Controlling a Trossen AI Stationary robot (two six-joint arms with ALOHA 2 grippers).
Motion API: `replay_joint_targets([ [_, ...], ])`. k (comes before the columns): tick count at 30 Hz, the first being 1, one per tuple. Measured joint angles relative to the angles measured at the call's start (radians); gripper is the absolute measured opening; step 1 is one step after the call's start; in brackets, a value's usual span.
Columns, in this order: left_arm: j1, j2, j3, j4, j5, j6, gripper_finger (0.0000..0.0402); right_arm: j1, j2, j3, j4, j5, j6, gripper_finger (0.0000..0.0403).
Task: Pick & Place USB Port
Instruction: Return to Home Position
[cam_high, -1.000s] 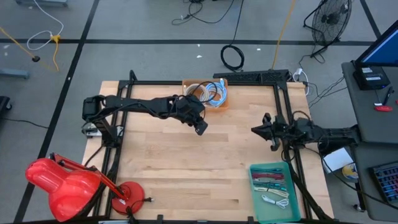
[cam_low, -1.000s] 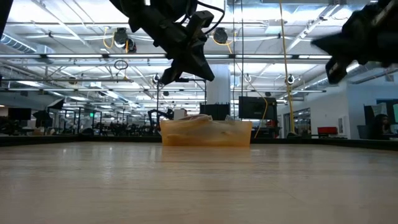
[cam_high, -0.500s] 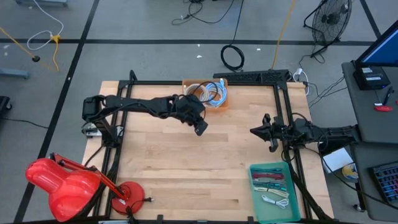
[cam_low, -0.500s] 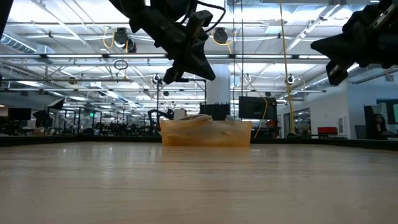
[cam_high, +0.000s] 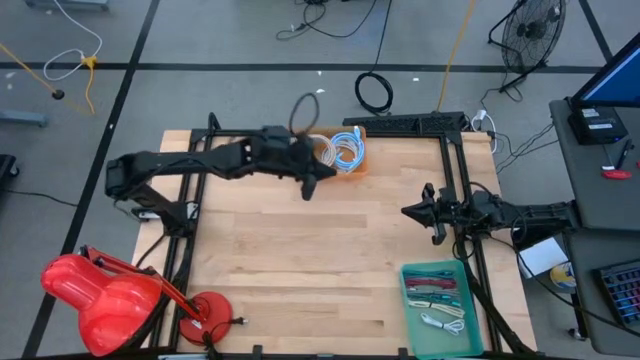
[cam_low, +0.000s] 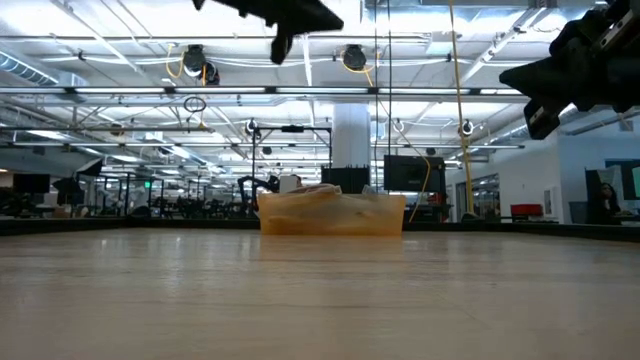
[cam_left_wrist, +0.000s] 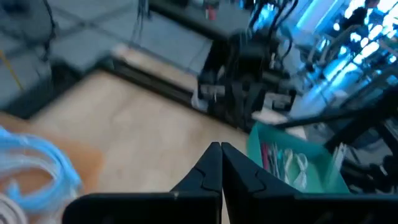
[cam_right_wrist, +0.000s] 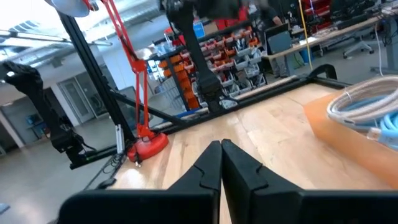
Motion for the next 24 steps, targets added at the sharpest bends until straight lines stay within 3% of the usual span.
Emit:
replay_joint_targets([
  [7, -0.039, -0.07, 0.0, 0.011, -0.035, 0.067, 0.0, 0.0, 0.011, -0.001, 0.003, 0.0, 0.0, 0.0],
  [10, -0.08, -0.093, -0.017, -0.027, -0.105, 0.084, 0.0, 0.0, 0.011, -0.001, 0.004, 0.001, 0.0, 0.0],
  [13, -0.121, -0.117, -0.059, 0.039, -0.19, 0.08, 0.0, 0.0, 0.011, -0.001, 0.004, 0.0, 0.0, 0.0],
  [15, -0.144, -0.163, -0.13, 0.06, -0.228, 0.067, 0.0, 0.0, 0.013, -0.001, 0.005, 0.001, 0.0, 0.0],
  [20, -0.17, -0.294, -0.362, 0.314, -0.303, 0.009, 0.0, 0.0, 0.019, -0.001, 0.0, 0.001, 0.0, 0.0],
  [24, -0.175, -0.39, -0.533, 0.517, -0.303, 0.002, 0.0, 0.0, 0.028, -0.001, -0.003, 0.0, 0.0, 0.0],
])
